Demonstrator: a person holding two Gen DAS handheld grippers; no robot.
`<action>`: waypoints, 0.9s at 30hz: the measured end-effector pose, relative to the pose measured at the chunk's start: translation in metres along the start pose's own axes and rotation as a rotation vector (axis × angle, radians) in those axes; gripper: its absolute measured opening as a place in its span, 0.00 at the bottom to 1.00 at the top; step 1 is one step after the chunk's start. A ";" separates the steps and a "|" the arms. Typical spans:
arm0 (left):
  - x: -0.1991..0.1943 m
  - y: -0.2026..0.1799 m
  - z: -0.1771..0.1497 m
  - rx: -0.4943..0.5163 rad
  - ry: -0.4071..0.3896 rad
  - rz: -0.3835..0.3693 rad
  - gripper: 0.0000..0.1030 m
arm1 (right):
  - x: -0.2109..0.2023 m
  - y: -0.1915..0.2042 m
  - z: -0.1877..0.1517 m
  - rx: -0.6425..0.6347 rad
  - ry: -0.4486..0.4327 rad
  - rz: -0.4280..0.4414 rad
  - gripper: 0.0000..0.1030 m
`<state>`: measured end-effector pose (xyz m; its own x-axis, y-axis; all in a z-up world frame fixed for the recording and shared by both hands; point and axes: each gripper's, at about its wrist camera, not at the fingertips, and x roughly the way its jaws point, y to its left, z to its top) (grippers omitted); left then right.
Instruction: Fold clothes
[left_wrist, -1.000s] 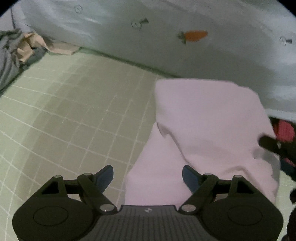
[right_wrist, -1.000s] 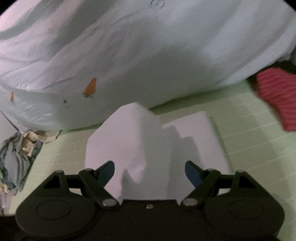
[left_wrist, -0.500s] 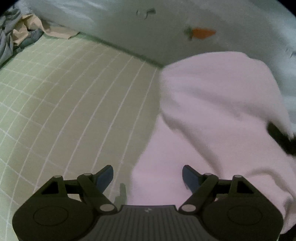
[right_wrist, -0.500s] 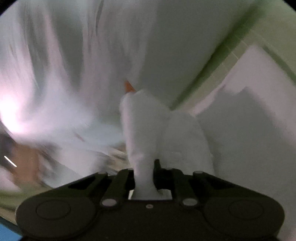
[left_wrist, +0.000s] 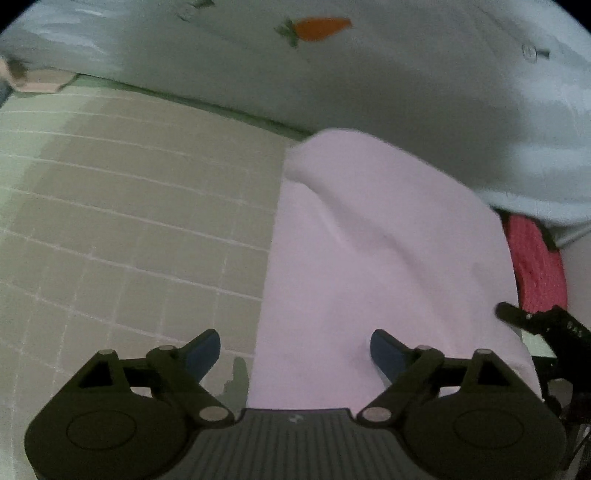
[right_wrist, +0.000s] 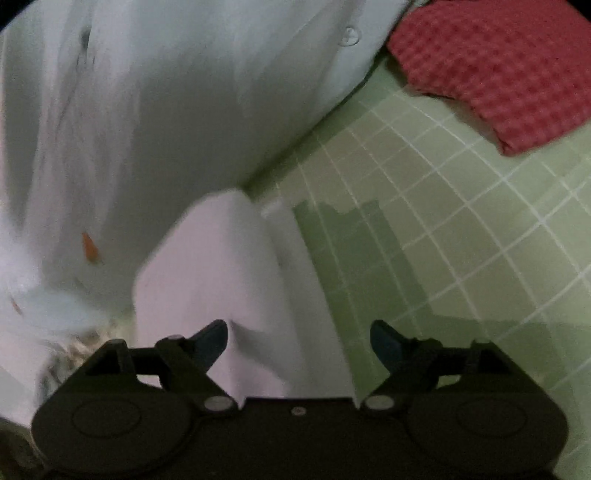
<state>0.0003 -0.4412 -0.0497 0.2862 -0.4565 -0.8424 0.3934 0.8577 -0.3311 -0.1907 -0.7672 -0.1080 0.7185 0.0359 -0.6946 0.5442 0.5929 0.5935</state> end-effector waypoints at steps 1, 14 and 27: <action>0.006 -0.001 0.001 0.007 0.009 -0.004 0.86 | 0.003 0.002 -0.002 -0.021 0.013 -0.015 0.83; 0.037 0.007 0.010 -0.001 0.069 -0.116 0.86 | 0.018 0.007 -0.008 0.042 0.071 0.032 0.95; -0.013 -0.022 -0.001 0.055 -0.028 -0.318 0.12 | -0.036 0.033 -0.032 0.147 0.003 0.007 0.22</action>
<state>-0.0131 -0.4541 -0.0314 0.1649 -0.7066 -0.6881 0.5134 0.6572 -0.5519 -0.2125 -0.7233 -0.0759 0.7214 0.0418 -0.6913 0.5969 0.4687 0.6512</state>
